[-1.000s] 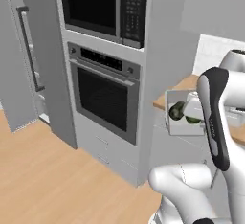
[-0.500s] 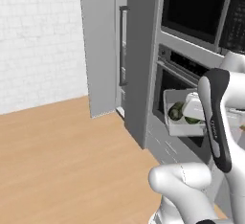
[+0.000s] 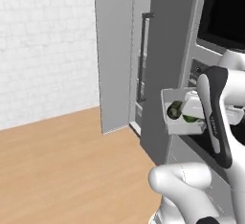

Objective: Take the meat container that has the steak and place it on the second highest rack of the freezer. Then take the vegetable container that has the cucumber and avocado and place it on the highest rack of the freezer.

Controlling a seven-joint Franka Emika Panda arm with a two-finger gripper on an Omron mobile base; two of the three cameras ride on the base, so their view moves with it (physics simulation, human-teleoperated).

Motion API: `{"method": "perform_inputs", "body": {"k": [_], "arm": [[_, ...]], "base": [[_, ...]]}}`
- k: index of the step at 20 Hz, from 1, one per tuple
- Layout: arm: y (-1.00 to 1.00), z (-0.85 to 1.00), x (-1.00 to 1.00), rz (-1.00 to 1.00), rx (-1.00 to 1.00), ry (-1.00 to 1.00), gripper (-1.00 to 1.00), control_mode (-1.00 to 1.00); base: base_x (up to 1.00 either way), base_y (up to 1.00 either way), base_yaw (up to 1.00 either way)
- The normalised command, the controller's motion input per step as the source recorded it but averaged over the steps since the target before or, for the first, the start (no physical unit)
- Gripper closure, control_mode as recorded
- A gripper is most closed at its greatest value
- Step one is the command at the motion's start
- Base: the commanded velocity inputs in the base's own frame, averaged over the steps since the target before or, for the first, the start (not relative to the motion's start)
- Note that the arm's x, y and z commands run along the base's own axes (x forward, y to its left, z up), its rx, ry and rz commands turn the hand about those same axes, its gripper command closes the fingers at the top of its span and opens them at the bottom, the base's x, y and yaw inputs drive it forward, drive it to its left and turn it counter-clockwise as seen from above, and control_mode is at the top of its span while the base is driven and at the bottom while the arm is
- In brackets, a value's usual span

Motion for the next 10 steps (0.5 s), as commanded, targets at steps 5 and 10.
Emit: {"method": "perform_inputs", "body": {"k": [5,10], "arm": [[0.00,0.00,0.00,0.00,0.00,0.00,1.00,1.00],[0.00,0.00,0.00,0.00,0.00,0.00,1.00,1.00]], "base": [[0.99,0.99,-0.43],[0.84,0.86,-0.62]]}}
